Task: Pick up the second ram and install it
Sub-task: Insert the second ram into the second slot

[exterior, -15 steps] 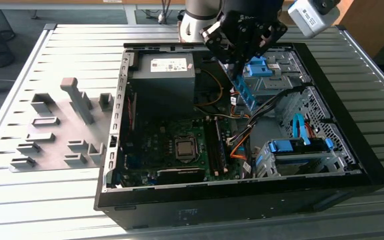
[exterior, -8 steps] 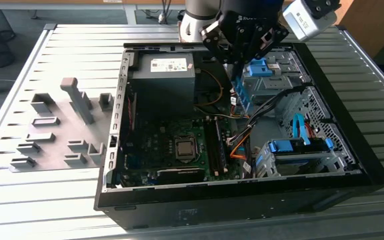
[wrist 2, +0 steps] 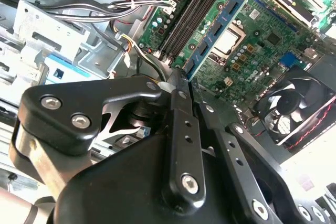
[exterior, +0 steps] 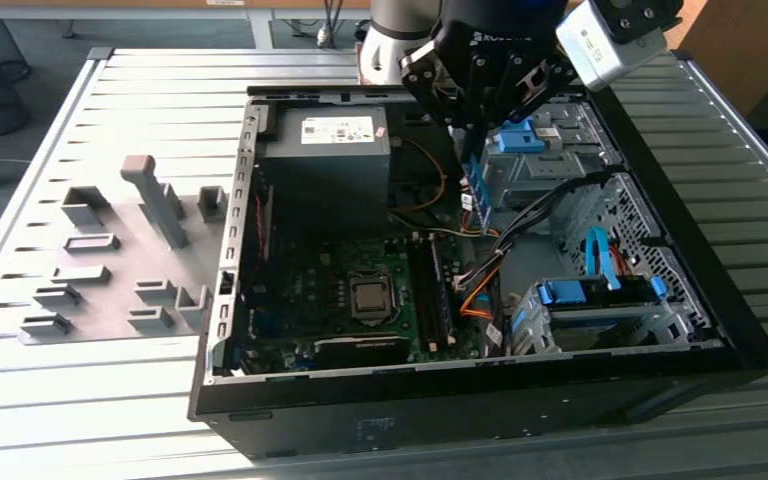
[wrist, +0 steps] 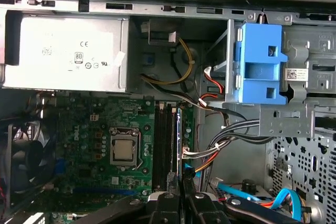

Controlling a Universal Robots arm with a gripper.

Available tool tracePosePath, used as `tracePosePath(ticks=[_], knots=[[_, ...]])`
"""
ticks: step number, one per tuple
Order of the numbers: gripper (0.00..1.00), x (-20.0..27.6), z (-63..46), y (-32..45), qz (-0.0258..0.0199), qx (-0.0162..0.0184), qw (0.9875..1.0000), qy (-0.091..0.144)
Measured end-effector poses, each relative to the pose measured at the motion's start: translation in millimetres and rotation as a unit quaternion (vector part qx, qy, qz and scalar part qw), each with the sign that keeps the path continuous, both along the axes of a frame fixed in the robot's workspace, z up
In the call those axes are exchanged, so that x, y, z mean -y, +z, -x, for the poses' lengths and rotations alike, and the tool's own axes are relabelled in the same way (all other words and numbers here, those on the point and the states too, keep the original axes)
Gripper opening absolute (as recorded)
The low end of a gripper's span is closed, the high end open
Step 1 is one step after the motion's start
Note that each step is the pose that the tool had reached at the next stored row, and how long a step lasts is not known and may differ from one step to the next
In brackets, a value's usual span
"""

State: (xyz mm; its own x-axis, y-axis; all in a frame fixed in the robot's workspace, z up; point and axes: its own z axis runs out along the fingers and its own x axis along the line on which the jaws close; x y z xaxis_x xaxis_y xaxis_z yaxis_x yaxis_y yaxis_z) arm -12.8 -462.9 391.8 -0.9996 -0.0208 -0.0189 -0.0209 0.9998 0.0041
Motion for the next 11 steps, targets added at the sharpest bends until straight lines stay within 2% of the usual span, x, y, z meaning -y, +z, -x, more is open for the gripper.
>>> tracePosePath(ticks=[11], knots=[[0.14, 0.0, 0.0, 0.0, 0.0000, 0.0000, 1.0000, 0.000]])
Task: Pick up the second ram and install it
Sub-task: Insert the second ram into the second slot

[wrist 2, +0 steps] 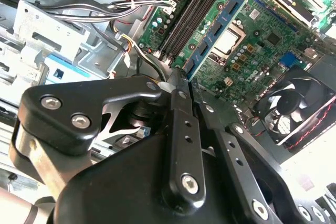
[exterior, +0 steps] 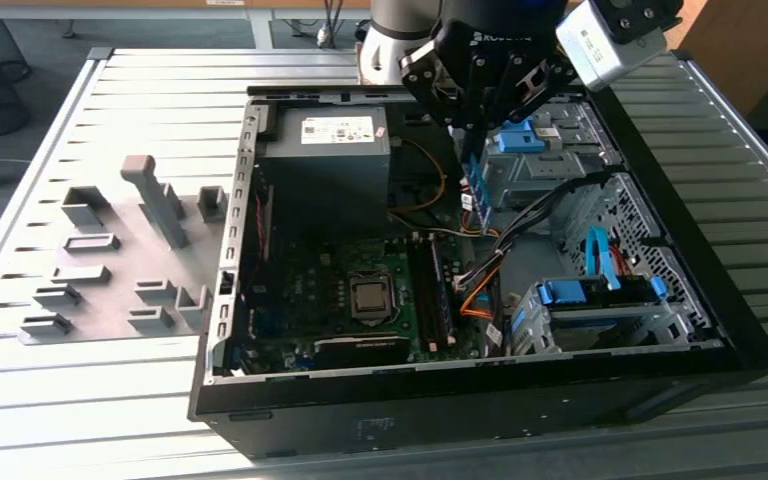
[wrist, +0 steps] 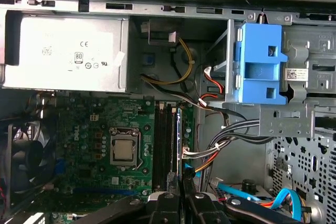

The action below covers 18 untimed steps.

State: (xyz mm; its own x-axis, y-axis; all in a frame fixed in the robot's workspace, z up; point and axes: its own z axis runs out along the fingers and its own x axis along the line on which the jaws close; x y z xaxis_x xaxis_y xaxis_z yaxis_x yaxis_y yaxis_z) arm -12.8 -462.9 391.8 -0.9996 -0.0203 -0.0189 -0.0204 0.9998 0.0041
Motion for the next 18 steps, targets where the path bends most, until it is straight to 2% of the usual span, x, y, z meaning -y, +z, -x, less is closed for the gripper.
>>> tracePosePath(ticks=[2, 4, 9, 11, 15, 18], knots=[[0.14, 0.0, 0.0, -0.1, 0.0000, 0.0000, 1.0000, -0.005], [0.14, 0.0, 0.0, -0.4, -0.0001, 0.0000, 0.9997, -0.023], [0.14, 0.0, 0.0, -1.3, 0.0000, 0.0000, 0.9979, -0.065], [0.14, 0.1, 0.1, -1.7, 0.0000, -0.0001, 0.9980, -0.064], [0.14, 0.1, 0.0, -2.8, 0.0000, -0.0002, 0.9995, -0.030], [0.14, 0.2, 1.0, -3.5, 0.0001, -0.0002, 0.9999, -0.014]])
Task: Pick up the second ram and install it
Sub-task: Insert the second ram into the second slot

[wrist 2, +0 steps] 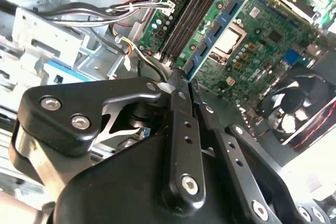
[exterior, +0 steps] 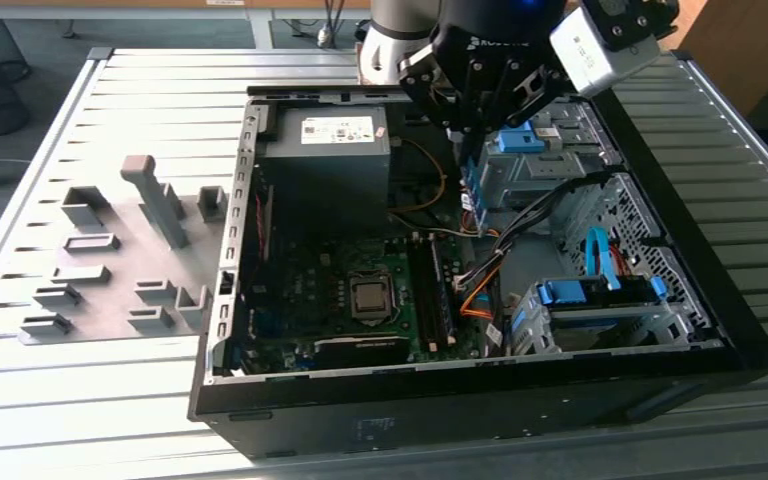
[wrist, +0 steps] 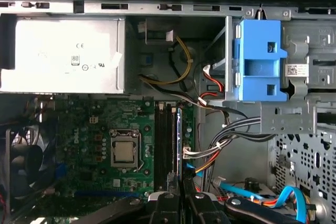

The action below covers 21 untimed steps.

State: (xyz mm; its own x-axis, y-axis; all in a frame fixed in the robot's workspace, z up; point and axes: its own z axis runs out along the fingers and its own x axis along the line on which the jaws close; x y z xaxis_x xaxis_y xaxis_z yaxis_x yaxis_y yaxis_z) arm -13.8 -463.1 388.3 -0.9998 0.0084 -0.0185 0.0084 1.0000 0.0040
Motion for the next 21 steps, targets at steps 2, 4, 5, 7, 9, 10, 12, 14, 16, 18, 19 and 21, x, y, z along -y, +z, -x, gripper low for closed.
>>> tracePosePath(ticks=[2, 4, 5, 7, 9, 10, 12, 14, 16, 18, 19, 21], knots=[[0.14, 0.0, 0.0, -0.1, 0.0000, 0.0000, 1.0000, 0.000], [0.14, 0.0, 0.1, -0.1, 0.0000, 0.0000, 1.0000, 0.000], [0.14, 0.0, 0.1, -0.1, 0.0000, 0.0000, 1.0000, 0.000], [0.14, 0.0, 0.1, -0.1, 0.0000, 0.0000, 1.0000, 0.000], [0.14, 0.0, 0.1, -0.5, -0.0001, 0.0000, 1.0000, 0.000], [0.14, 0.0, 0.1, -0.9, -0.0001, 0.0000, 1.0000, 0.000], [0.14, 0.0, 0.2, -2.5, -0.0001, -0.0007, 1.0000, 0.000], [0.14, 0.0, 1.8, -6.1, 0.0000, -0.0014, 1.0000, 0.000], [0.14, 0.3, 4.2, -9.6, 0.0000, -0.0021, 1.0000, 0.000], [0.14, 1.6, 4.5, -12.6, 0.0000, -0.0072, 1.0000, 0.004], [0.14, 1.7, 4.6, -13.7, -0.0001, -0.0097, 0.9999, 0.007], [0.14, 2.0, 5.0, -16.7, 0.0000, -0.0134, 0.9998, 0.012]])
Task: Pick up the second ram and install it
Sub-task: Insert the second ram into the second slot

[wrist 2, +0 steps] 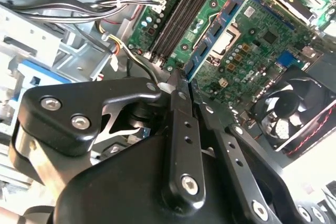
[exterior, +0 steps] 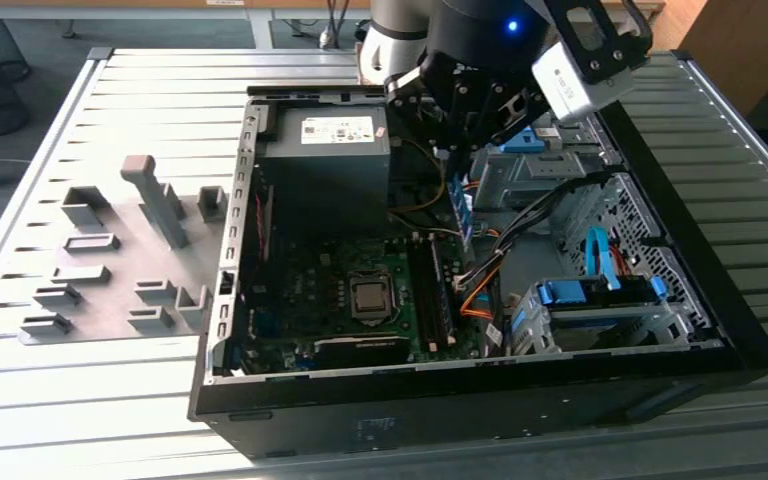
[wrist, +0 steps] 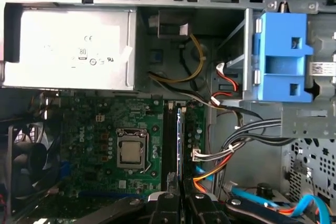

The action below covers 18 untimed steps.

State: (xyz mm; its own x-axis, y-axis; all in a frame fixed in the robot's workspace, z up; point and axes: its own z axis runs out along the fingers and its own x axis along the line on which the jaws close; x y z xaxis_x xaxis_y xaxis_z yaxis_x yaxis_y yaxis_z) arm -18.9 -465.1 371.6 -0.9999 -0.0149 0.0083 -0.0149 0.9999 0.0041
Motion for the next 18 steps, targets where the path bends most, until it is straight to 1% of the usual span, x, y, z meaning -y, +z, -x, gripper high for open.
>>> tracePosePath(ticks=[2, 9, 11, 13, 14, 18], knots=[[0.14, 0.3, 0.3, -3.6, 0.0000, -0.0011, 1.0000, 0.003], [0.14, 0.4, 0.4, -16.2, 0.0001, -0.0023, 1.0000, 0.006], [0.14, 0.8, 0.4, -19.9, 0.0001, -0.0032, 1.0000, 0.008], [0.14, 0.8, 0.4, -23.4, 0.0001, -0.0053, 0.9999, 0.009], [0.14, 0.8, 0.4, -24.3, 0.0002, -0.0059, 0.9999, 0.009], [0.14, 0.8, 0.4, -24.2, 0.0006, -0.0059, 0.9999, 0.009]])
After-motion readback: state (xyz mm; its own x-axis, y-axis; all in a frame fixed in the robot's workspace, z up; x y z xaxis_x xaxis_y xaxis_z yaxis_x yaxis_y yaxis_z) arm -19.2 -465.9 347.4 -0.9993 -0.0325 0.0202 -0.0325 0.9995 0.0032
